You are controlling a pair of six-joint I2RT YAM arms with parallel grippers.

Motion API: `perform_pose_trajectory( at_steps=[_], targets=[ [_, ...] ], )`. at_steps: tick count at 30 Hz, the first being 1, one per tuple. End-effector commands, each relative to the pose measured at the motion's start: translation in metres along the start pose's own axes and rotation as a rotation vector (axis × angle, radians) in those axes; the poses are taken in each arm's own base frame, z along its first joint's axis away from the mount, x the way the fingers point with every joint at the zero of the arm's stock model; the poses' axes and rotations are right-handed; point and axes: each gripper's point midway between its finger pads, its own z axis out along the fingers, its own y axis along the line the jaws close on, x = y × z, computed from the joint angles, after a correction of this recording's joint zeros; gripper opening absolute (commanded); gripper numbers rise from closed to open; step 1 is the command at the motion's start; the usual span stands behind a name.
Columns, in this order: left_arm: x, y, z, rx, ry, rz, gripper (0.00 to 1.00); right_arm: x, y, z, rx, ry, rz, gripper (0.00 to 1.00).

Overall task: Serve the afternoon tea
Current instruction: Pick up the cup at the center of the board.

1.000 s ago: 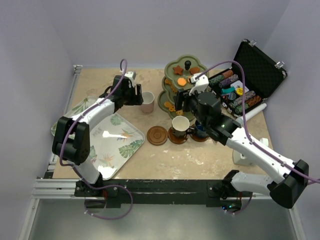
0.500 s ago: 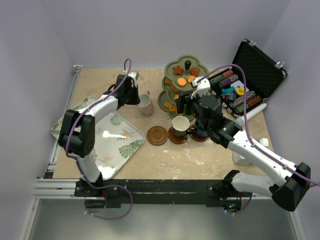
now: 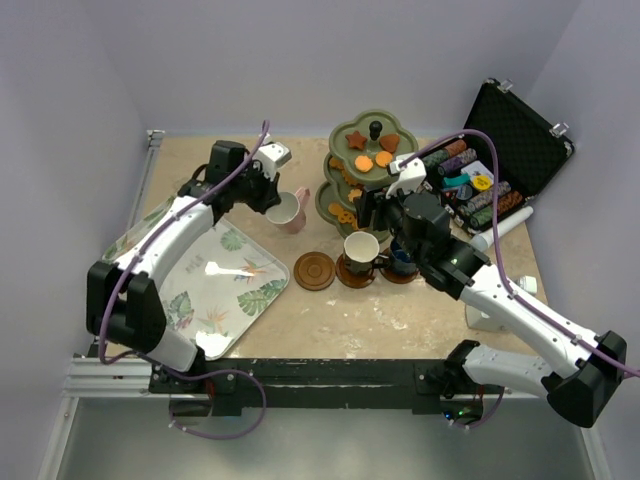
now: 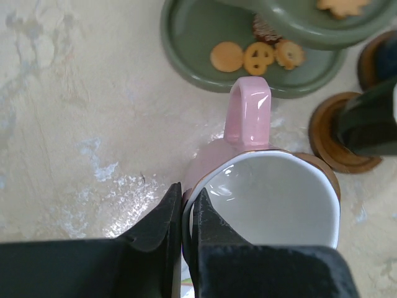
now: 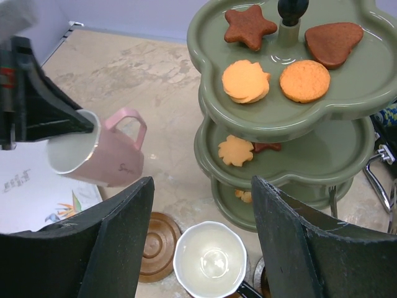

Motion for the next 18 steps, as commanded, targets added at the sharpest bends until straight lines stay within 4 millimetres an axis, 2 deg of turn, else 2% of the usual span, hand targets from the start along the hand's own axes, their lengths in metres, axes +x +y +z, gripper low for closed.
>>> perform_pose_trajectory(
  at_steps=[1,5,10,18],
  targets=[
    [-0.032,-0.043,-0.039,0.189,-0.12,0.233,0.0,-0.012,-0.003,-0.002,0.015,-0.036,-0.001,0.68],
    [-0.015,-0.06,-0.041,0.256,-0.05,0.272,0.0,-0.011,-0.004,-0.003,0.016,-0.029,-0.005,0.68],
    [-0.013,-0.085,-0.041,0.304,-0.06,0.355,0.0,-0.007,-0.007,-0.005,0.021,-0.022,-0.009,0.68],
    [0.008,-0.104,-0.016,0.367,0.022,0.4,0.0,-0.002,-0.005,-0.005,0.011,-0.013,-0.002,0.68]
  ],
)
